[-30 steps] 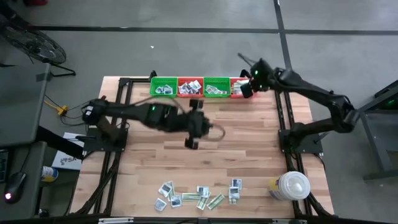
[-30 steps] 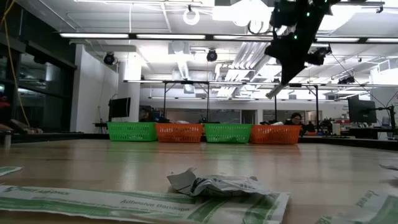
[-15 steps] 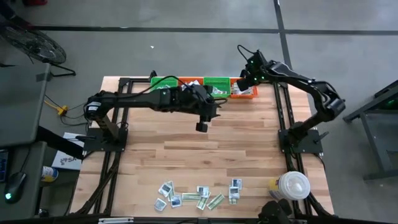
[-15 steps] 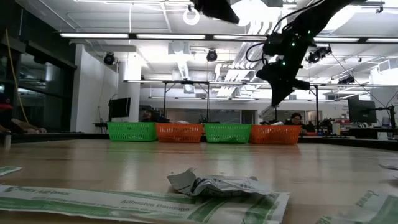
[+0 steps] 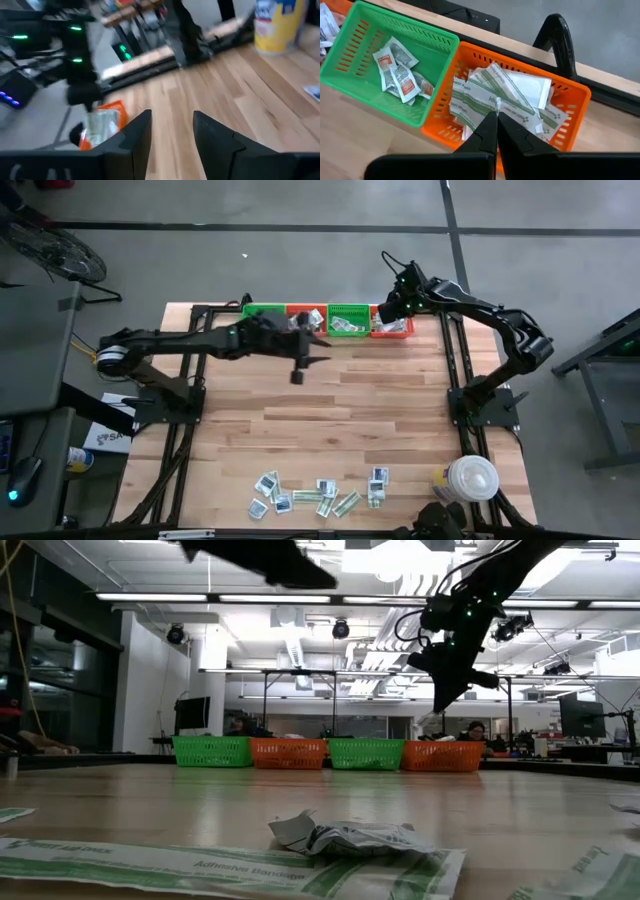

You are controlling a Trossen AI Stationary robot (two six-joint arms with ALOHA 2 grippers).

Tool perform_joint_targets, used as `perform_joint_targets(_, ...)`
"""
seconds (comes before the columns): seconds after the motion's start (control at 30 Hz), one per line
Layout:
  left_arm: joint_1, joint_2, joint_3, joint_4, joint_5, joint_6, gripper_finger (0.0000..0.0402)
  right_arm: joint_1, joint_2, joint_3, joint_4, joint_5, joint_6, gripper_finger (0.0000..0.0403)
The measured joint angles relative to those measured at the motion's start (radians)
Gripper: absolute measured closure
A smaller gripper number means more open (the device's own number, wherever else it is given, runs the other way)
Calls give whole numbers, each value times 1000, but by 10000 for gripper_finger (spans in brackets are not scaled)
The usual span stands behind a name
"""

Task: Pick & Place First Aid Supplies
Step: Put the green bandage pack in the right orange bin

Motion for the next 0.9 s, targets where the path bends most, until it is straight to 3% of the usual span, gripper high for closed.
perform_joint_targets(0.2, 60, -147, -263, 236, 105, -69, 261, 0, 0, 0, -12, -6, 52, 403)
perform_joint_targets(0.43, 102, -246, -463, 485, 174, -180, 261, 4, 0, 0, -15, -5, 106, 403)
perform_joint_targets(0.63, 154, -324, -555, 553, 206, -242, 261, 23, 14, 0, -22, -6, 142, 403)
perform_joint_targets(0.9, 210, -369, -575, 555, 305, -269, 261, 41, 66, 0, -34, 17, 169, 403)
